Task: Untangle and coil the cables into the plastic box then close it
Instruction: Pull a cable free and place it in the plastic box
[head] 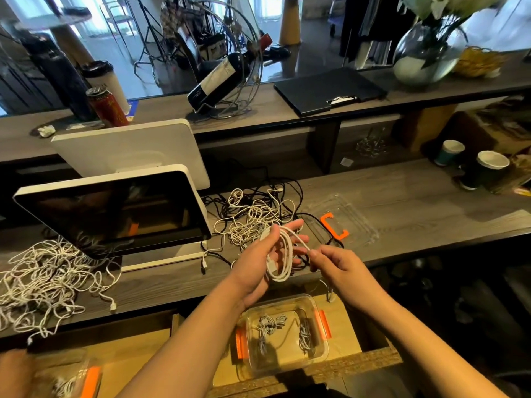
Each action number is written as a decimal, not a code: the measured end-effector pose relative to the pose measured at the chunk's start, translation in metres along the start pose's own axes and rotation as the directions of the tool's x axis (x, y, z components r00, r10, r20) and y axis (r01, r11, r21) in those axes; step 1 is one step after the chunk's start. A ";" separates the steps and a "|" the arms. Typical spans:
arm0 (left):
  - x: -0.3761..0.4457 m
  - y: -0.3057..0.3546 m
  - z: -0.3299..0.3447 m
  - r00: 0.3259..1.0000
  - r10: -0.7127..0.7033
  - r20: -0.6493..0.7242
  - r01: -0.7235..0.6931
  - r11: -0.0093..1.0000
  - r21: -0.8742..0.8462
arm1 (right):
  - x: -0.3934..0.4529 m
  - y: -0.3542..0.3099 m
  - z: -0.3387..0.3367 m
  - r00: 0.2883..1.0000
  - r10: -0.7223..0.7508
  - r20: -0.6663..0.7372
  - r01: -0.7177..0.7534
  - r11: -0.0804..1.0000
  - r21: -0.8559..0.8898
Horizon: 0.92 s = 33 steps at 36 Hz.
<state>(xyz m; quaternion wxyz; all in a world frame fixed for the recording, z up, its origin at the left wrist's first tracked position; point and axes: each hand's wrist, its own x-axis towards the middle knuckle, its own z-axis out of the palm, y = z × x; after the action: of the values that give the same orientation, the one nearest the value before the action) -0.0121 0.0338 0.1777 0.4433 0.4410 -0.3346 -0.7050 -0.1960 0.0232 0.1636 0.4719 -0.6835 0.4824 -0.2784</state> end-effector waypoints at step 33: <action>0.029 -0.025 -0.016 0.798 0.292 -0.527 -0.093 0.924 0.372 | -0.028 -0.019 0.060 0.960 -0.050 0.276 0.156 0.913 -0.377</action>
<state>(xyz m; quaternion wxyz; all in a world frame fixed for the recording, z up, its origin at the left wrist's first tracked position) -0.0123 0.0151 0.1407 0.5141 0.6626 -0.3415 -0.4244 -0.1493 0.0730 0.1588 0.3678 -0.8200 0.4252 -0.1076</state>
